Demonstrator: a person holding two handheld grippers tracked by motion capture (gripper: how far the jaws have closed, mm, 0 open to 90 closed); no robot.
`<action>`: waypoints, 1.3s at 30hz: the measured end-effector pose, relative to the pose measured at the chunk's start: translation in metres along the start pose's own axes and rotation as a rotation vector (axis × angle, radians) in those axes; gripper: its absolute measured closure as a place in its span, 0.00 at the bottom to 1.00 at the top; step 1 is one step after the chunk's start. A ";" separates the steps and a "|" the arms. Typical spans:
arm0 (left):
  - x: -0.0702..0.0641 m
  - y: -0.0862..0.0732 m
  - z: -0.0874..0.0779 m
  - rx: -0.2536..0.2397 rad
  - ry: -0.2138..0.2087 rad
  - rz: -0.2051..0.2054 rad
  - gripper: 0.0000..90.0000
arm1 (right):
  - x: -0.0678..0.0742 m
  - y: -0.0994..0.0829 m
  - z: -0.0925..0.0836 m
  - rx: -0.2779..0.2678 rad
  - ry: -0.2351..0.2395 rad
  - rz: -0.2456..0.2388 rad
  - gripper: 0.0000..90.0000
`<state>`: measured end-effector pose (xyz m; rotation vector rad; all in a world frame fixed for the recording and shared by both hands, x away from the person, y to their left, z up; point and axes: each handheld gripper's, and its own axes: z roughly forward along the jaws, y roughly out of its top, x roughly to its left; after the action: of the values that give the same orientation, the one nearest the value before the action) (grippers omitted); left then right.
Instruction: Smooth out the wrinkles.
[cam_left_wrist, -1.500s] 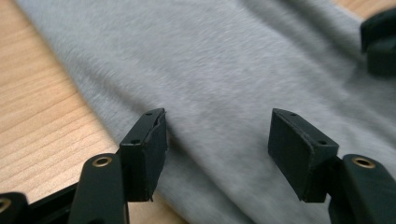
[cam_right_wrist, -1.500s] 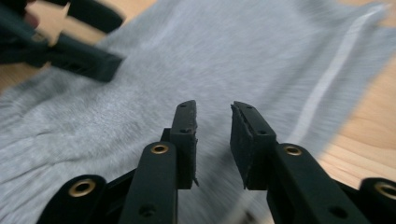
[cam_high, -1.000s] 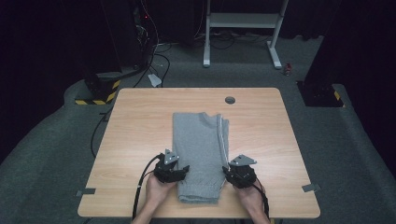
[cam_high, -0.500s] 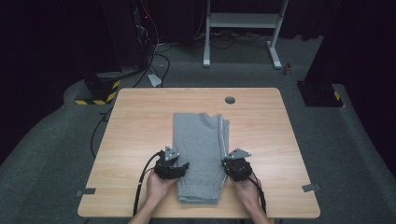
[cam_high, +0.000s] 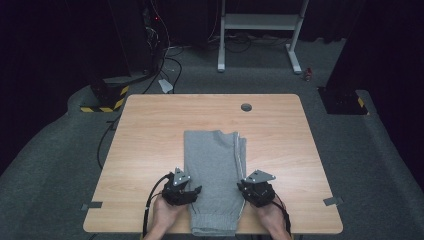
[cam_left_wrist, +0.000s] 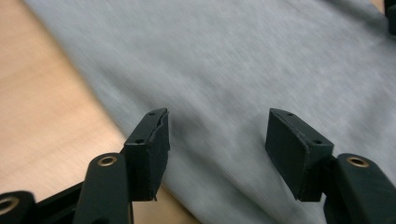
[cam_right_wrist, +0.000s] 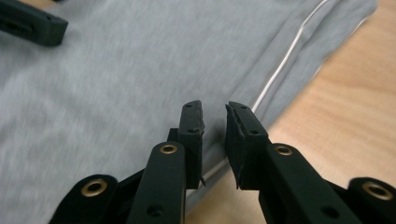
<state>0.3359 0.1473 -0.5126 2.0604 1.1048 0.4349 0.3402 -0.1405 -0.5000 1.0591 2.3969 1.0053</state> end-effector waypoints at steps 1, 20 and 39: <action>0.004 0.005 0.001 -0.011 0.005 -0.008 0.43 | -0.003 0.002 0.001 -0.007 0.000 0.009 0.83; 0.041 0.018 0.038 -0.028 0.129 -0.082 0.41 | -0.055 0.066 0.062 0.064 -0.095 0.176 0.72; 0.041 0.017 0.037 -0.026 0.123 -0.083 0.41 | -0.063 0.050 0.057 0.088 -0.143 0.163 0.79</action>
<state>0.3913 0.1581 -0.5266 1.9785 1.2460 0.5372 0.4391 -0.1371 -0.5029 1.3290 2.2869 0.8498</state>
